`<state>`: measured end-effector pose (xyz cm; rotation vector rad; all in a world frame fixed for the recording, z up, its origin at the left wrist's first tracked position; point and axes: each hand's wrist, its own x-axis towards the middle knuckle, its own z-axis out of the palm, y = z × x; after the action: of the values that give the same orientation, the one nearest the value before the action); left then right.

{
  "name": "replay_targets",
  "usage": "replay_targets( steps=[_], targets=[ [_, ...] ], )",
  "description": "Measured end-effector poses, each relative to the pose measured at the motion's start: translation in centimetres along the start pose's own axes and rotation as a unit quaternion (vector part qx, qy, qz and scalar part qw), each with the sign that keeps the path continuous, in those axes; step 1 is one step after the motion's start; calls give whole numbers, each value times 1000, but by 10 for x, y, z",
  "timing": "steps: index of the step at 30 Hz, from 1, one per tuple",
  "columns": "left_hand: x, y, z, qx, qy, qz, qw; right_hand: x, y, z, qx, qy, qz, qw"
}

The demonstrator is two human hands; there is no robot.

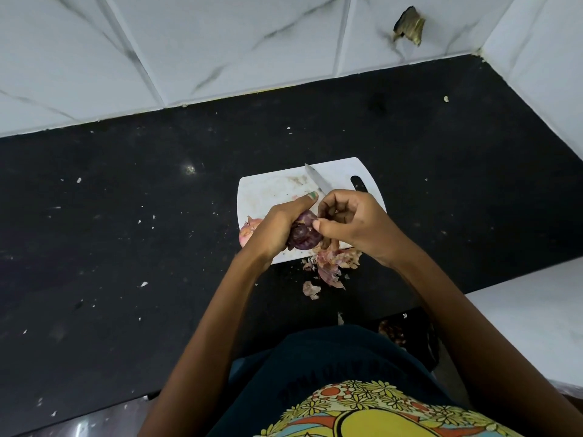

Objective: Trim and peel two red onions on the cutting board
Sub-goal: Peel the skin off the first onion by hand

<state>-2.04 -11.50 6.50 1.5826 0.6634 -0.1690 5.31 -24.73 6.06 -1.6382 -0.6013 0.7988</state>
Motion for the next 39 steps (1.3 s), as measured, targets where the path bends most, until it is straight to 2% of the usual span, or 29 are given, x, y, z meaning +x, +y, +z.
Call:
replay_targets(
  steps=[7,11,16,20,28,30,32,34,37,39],
  targets=[
    [-1,0,-2,-15,-1,-25,1000,0,0,-3,45,24,-19,999],
    [1,-1,-4,-11,-12,-19,1000,-4,4,0,-53,31,-106,992],
    [1,-1,-2,-20,6,-19,1000,-3,9,6,-48,62,-145,986],
    [2,-5,-2,-24,13,-37,999,-2,9,11,-127,83,-178,972],
    [3,-10,-3,-28,9,-63,998,0,17,16,-281,43,-178,942],
    [2,-9,-2,-32,6,-60,998,-1,20,17,-234,29,-135,962],
    [2,-7,-2,-37,-3,-55,998,-4,21,17,-135,25,-71,988],
    [1,-5,-2,-45,-12,-51,998,-5,25,18,-32,52,-19,998],
    [0,-5,-2,-46,-20,-39,998,-3,28,18,101,149,23,983],
    [-1,-6,-2,-55,-23,-31,998,-2,28,14,124,208,29,970]
  ],
)
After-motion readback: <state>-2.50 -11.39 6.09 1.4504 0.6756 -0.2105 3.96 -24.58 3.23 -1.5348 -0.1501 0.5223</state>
